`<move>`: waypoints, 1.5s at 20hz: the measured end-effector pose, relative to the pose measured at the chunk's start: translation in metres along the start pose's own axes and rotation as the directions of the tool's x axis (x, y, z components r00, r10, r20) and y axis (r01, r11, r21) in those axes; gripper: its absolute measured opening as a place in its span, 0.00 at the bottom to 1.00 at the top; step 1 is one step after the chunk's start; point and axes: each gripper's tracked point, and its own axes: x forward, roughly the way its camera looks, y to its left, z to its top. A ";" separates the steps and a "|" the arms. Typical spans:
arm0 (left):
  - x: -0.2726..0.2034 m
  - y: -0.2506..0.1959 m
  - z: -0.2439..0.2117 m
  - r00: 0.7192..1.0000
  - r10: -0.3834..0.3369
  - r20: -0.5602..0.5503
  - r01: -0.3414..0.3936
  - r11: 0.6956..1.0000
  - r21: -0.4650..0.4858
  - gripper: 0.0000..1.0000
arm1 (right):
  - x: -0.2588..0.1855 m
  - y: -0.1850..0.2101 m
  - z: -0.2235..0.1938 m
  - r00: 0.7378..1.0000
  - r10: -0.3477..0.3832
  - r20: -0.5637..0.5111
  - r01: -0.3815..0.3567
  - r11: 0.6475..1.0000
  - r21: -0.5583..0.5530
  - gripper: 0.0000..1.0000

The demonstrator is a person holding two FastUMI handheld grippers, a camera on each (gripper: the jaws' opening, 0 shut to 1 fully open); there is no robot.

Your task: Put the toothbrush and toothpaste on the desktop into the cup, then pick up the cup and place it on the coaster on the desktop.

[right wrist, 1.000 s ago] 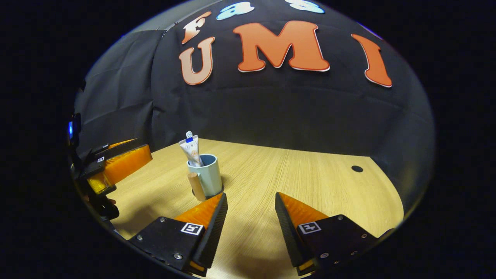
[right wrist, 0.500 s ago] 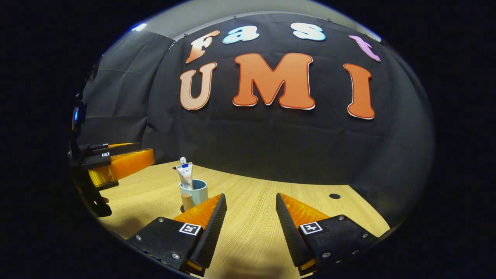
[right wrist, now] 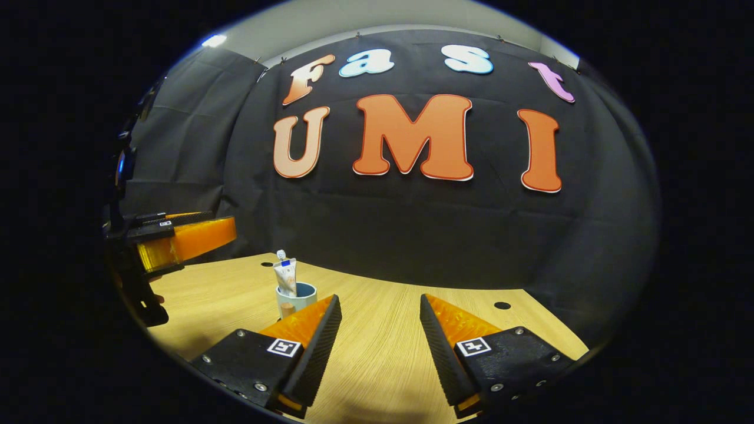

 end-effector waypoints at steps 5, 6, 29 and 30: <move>-0.007 -0.001 0.010 1.000 0.005 -0.003 -0.005 1.000 0.010 0.98 | -0.009 0.001 0.008 1.000 -0.007 0.009 0.007 1.000 0.017 0.81; -0.009 0.000 0.010 1.000 0.010 -0.011 -0.009 1.000 0.017 0.98 | -0.013 0.001 0.010 1.000 -0.011 0.010 0.011 1.000 0.013 0.81; -0.051 0.013 0.033 0.999 0.042 -0.013 -0.043 0.998 -0.053 0.97 | -0.076 0.003 0.037 0.993 -0.079 0.089 0.076 0.997 0.034 0.83; -0.049 0.018 0.034 0.999 0.048 -0.011 -0.048 0.998 -0.038 0.97 | -0.074 0.001 0.035 0.993 -0.077 0.086 0.074 0.996 0.041 0.83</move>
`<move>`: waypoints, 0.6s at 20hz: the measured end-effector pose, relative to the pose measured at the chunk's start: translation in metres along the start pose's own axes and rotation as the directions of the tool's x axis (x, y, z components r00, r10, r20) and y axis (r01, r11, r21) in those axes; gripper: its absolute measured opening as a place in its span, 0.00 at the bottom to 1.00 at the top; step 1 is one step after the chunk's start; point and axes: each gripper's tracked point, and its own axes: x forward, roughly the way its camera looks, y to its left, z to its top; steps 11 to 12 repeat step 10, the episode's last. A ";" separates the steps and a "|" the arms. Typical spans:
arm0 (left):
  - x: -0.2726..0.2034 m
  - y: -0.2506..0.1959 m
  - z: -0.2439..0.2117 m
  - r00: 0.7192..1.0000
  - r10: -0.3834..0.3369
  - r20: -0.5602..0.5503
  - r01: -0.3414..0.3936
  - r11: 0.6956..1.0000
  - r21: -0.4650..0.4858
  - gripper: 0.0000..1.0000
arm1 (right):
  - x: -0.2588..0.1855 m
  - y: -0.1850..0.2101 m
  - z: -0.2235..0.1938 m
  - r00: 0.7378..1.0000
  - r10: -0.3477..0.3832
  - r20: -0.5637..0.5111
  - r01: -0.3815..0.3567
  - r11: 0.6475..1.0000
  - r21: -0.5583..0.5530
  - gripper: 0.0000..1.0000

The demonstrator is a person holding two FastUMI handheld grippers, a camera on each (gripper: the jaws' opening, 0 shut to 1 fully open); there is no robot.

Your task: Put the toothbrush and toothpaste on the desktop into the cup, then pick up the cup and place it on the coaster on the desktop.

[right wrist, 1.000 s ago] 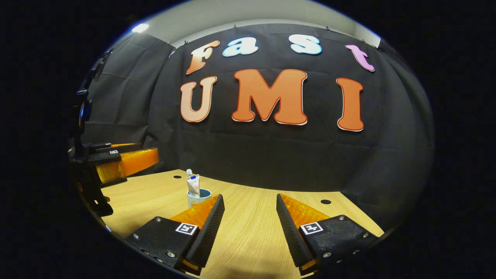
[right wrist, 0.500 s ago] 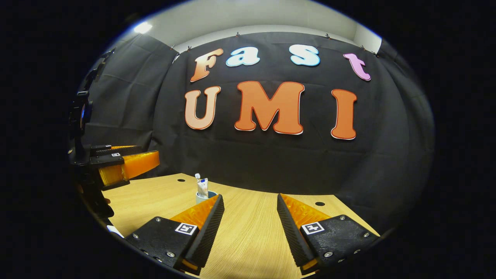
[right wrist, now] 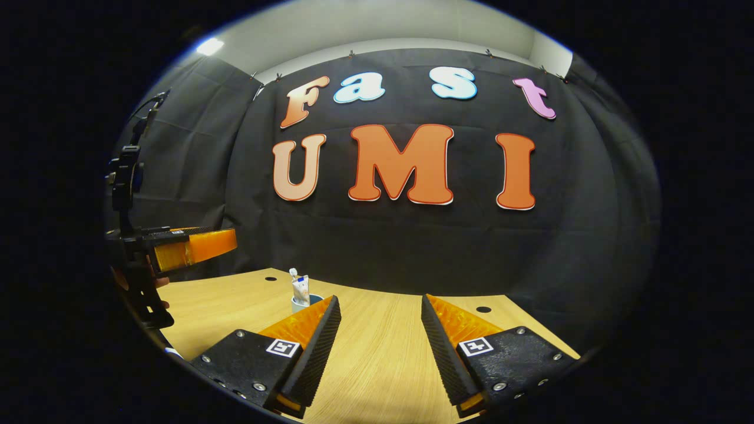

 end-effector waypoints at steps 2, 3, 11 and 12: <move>0.009 0.008 0.001 1.000 0.011 0.007 -0.012 1.000 0.012 0.97 | 0.011 -0.003 -0.005 1.000 0.000 -0.015 0.000 1.000 -0.006 0.83; 0.013 0.010 0.001 1.000 0.016 0.009 -0.016 1.000 0.015 0.97 | 0.025 0.002 -0.004 1.000 0.009 -0.015 -0.009 1.000 -0.013 0.83; 0.040 0.015 0.000 0.998 0.033 0.060 -0.038 0.997 0.072 0.97 | 0.056 0.006 -0.021 0.999 0.031 -0.043 -0.034 0.996 -0.082 0.83; 0.040 0.015 0.000 0.998 0.033 0.060 -0.038 0.997 0.072 0.97 | 0.056 0.006 -0.021 0.999 0.031 -0.043 -0.034 0.996 -0.082 0.83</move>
